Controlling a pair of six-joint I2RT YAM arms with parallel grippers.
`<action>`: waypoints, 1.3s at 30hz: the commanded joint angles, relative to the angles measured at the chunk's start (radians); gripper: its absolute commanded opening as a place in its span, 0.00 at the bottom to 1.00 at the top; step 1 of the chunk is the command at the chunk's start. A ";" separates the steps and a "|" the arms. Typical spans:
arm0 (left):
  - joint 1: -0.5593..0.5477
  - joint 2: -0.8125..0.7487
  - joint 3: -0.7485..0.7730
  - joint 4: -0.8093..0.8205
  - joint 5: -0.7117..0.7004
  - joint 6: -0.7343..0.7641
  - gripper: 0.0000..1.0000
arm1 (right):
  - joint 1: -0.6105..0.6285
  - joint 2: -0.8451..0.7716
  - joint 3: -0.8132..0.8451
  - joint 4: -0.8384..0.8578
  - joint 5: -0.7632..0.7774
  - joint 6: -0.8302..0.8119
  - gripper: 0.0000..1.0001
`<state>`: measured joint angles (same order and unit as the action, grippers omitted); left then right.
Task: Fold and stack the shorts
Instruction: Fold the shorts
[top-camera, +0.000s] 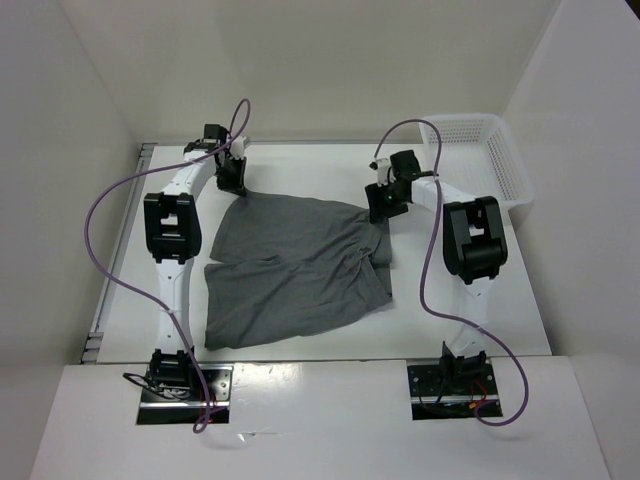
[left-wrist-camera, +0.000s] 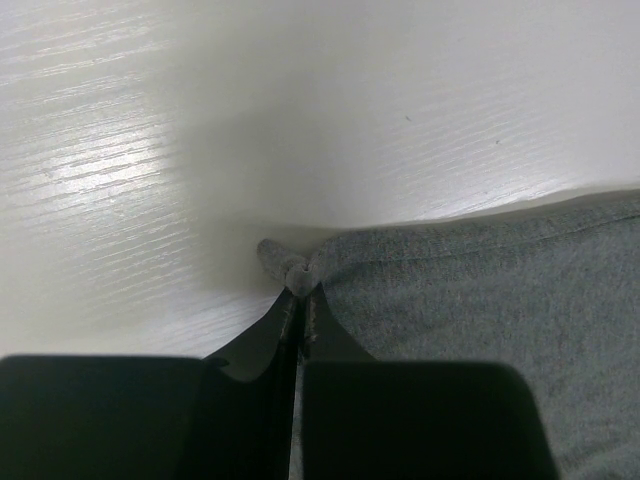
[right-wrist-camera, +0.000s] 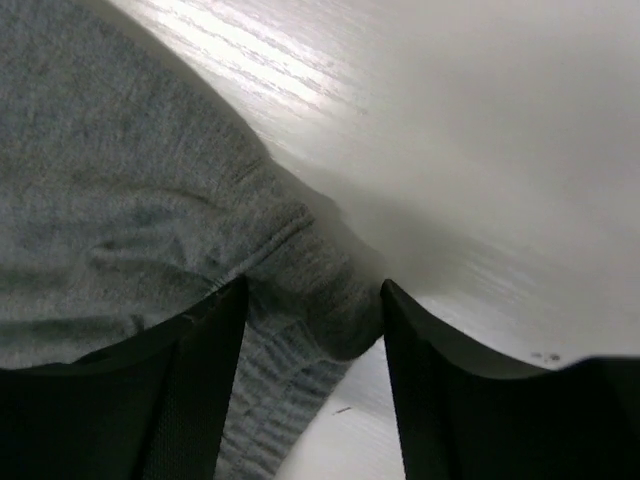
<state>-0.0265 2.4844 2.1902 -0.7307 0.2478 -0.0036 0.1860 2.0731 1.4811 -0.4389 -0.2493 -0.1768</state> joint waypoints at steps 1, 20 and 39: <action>-0.009 -0.002 0.000 -0.041 0.019 0.004 0.00 | 0.030 0.045 0.030 0.011 -0.011 -0.021 0.59; -0.010 -0.576 -0.295 0.001 -0.218 0.004 0.00 | 0.075 -0.155 0.202 -0.064 0.090 -0.223 0.00; -0.133 -1.263 -0.954 -0.289 -0.346 0.004 0.00 | 0.222 -0.709 -0.288 -0.217 0.197 -0.584 0.00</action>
<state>-0.1627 1.2778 1.2419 -0.9394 -0.0452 -0.0044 0.4175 1.4773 1.2163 -0.6052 -0.0772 -0.6750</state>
